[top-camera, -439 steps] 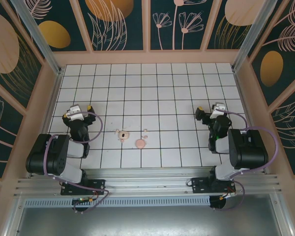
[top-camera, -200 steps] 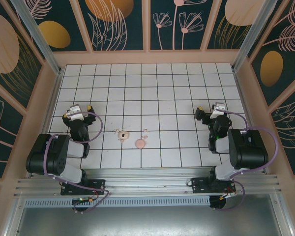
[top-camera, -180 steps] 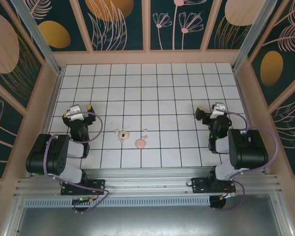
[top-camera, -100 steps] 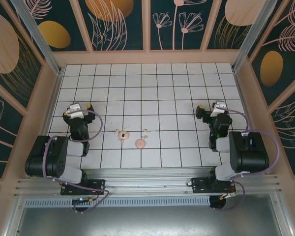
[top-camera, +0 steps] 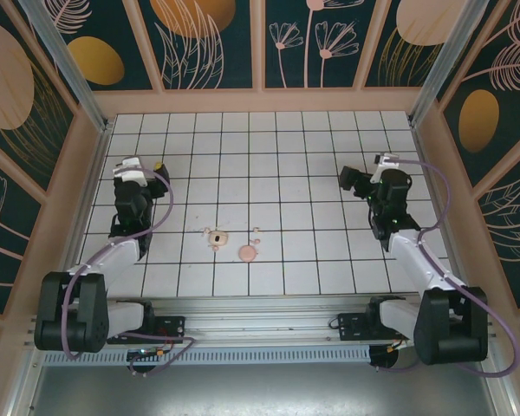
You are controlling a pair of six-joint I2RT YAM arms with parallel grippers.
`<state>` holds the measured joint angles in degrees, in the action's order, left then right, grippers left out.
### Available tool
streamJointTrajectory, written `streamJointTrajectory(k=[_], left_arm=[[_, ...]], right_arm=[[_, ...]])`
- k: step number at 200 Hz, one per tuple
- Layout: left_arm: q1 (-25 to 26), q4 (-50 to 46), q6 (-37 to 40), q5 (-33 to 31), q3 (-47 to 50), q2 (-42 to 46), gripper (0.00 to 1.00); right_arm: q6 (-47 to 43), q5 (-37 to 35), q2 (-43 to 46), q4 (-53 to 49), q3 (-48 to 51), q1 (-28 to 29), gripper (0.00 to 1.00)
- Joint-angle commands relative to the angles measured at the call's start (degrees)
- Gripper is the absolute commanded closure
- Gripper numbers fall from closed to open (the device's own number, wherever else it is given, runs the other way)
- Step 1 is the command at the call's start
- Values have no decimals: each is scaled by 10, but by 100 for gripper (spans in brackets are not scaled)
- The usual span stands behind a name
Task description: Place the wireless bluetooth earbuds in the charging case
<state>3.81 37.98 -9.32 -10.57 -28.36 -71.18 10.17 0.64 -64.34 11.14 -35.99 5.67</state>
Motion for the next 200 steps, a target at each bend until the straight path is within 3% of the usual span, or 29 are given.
streamJointTrajectory(k=[1, 50, 88, 149, 200], left_arm=[[12, -122, -44, 37, -47, 7, 17], [59, -284, -63, 49, -174, -74, 17], [66, -356, -132, 100, -223, -135, 18], [66, -415, -137, 149, -240, -153, 18], [66, -461, -128, 191, -268, -186, 18]], right_arm=[[60, -38, -7, -189, -71, 40, 1], [165, -37, -87, -373, -208, 142, 1], [262, -27, -178, -507, -315, 209, 2], [385, -36, -261, -547, -381, 345, 9], [468, -4, -333, -566, -427, 412, 14]])
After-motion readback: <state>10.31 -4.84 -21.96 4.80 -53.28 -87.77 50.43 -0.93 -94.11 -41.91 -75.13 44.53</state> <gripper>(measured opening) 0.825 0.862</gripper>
